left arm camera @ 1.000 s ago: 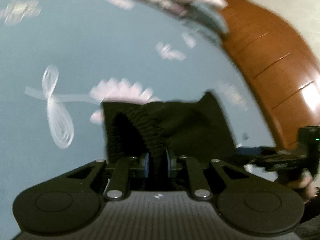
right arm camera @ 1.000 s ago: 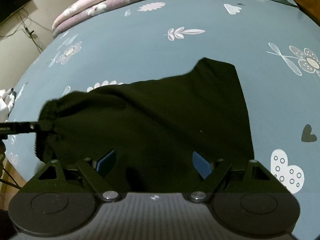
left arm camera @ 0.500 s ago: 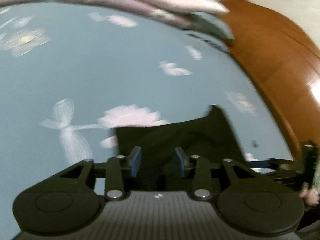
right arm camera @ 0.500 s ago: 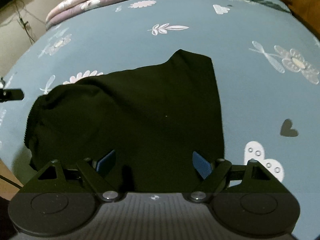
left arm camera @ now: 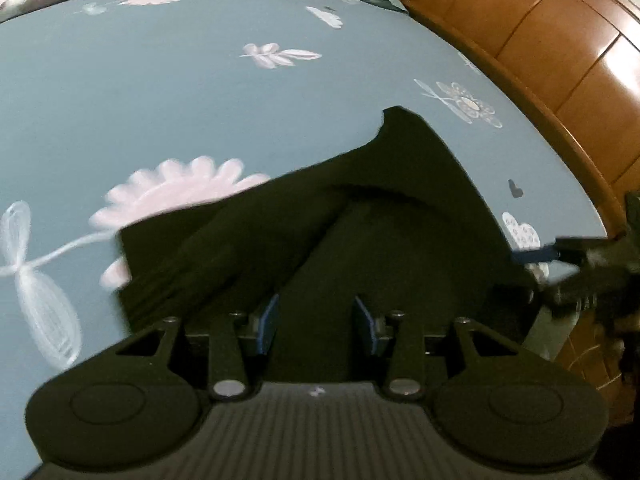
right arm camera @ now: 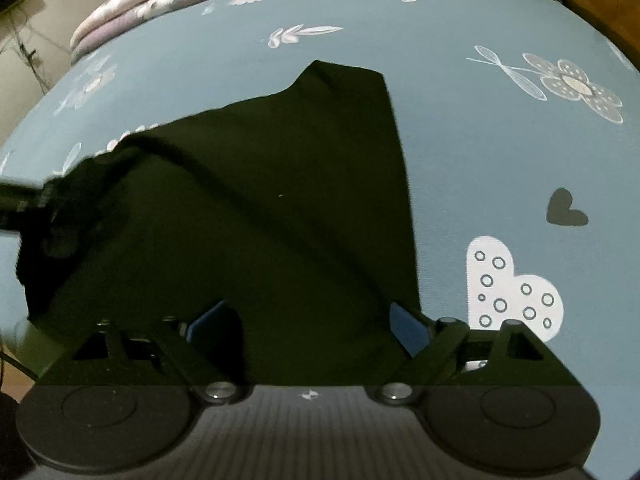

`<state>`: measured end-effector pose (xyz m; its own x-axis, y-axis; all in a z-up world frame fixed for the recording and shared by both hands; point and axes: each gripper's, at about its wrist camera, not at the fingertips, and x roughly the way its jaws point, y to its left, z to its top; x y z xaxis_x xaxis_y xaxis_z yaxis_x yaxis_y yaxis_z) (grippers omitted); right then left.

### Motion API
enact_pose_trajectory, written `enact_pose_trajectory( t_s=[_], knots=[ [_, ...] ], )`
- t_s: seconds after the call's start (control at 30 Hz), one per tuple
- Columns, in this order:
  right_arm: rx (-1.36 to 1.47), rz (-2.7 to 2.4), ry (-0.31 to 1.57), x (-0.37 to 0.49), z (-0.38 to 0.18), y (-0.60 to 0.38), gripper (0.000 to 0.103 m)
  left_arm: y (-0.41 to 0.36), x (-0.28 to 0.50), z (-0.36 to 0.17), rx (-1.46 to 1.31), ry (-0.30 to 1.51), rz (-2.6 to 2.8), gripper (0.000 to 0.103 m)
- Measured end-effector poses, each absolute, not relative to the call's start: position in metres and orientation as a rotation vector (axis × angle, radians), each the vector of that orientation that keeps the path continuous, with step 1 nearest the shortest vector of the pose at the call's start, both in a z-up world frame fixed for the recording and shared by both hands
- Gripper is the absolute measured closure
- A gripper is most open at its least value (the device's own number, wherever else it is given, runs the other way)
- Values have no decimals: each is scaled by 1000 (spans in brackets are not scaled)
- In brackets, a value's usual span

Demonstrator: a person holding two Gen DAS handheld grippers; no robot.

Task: Fold clothes

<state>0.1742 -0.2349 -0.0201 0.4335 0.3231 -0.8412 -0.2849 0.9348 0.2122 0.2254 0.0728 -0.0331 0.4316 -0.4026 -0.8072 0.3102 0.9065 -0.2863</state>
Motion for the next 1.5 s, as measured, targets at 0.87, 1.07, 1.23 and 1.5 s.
enact_pose_trajectory(
  t_s=[0.87,1.07,1.23,1.5],
  knots=[
    [195,151,1010,146,-5,-316,12,-8,270,-32,21,970,-519,45],
    [206,112,973,139,-3,-342,12,-40,266,-35,96,968,-568,43],
    [78,149,996,135,-12,-334,12,-64,263,-35,153,967,-600,42],
    [-67,185,942,110,-10,-322,8,-92,257,-17,187,947,-641,36]
  ],
)
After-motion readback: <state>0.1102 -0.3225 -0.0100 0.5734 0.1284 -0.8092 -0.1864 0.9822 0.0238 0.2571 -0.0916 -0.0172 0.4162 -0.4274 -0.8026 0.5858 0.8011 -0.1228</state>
